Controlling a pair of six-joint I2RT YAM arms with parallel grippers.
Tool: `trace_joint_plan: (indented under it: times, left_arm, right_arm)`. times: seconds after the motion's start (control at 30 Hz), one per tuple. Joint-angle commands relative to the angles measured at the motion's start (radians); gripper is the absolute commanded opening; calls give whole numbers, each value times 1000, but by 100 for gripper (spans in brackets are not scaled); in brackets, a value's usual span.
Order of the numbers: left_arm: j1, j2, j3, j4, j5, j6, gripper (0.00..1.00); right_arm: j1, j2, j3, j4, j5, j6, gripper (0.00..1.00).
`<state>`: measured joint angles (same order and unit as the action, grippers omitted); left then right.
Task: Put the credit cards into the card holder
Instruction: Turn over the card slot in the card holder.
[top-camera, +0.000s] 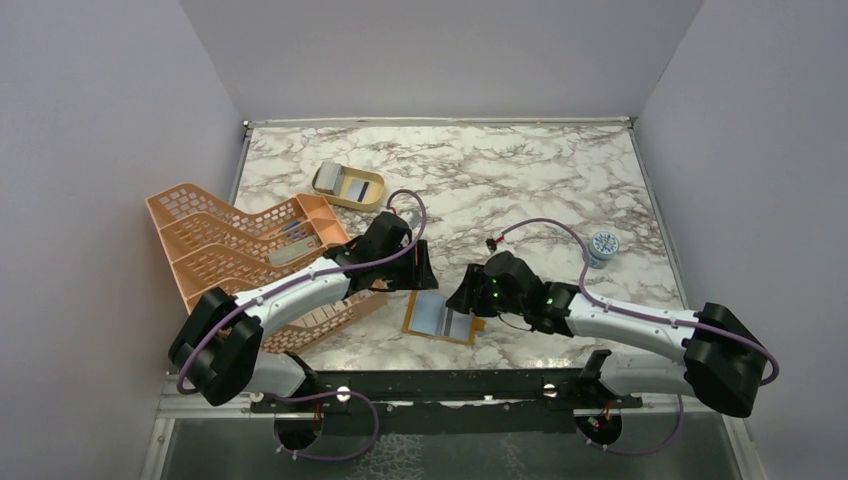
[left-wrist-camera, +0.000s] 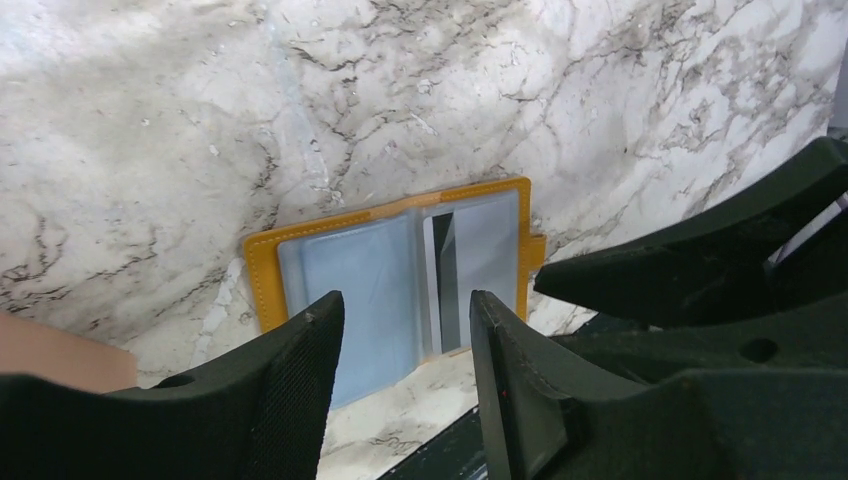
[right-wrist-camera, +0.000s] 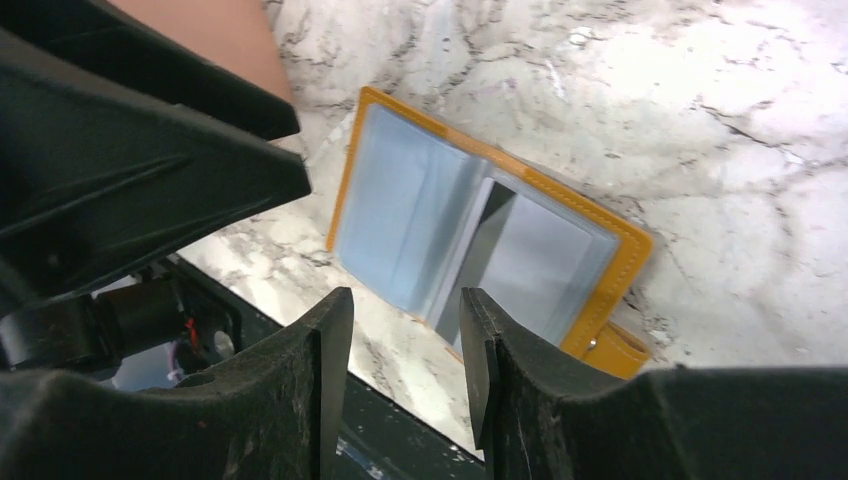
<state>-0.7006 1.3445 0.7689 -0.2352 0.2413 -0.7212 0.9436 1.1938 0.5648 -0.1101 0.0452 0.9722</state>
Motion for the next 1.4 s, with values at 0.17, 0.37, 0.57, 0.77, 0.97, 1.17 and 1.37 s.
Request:
trace_joint_plan:
  times: [0.17, 0.37, 0.57, 0.77, 0.97, 1.17, 1.37]
  left_arm:
    - [-27, 79, -9, 23, 8, 35, 54]
    - [-27, 120, -24, 51, 27, 37, 54]
    - [-27, 128, -55, 83, 36, 22, 54]
    - [-27, 134, -75, 137, 98, -6, 50]
    - [-30, 101, -79, 159, 125, -34, 46]
    - [-34, 83, -112, 244, 203, -92, 46]
    - [-54, 68, -131, 333, 242, -143, 46]
  right_arm:
    - [9, -10, -51, -66, 74, 13, 42]
    - [9, -1, -65, -56, 70, 17, 42]
    - [9, 5, -76, -53, 70, 21, 42]
    - [9, 13, -101, -49, 84, 25, 41]
    - [9, 33, -129, -33, 106, 33, 41]
    - [9, 66, -140, -8, 103, 36, 40]
    - [9, 52, -121, -39, 108, 18, 40]
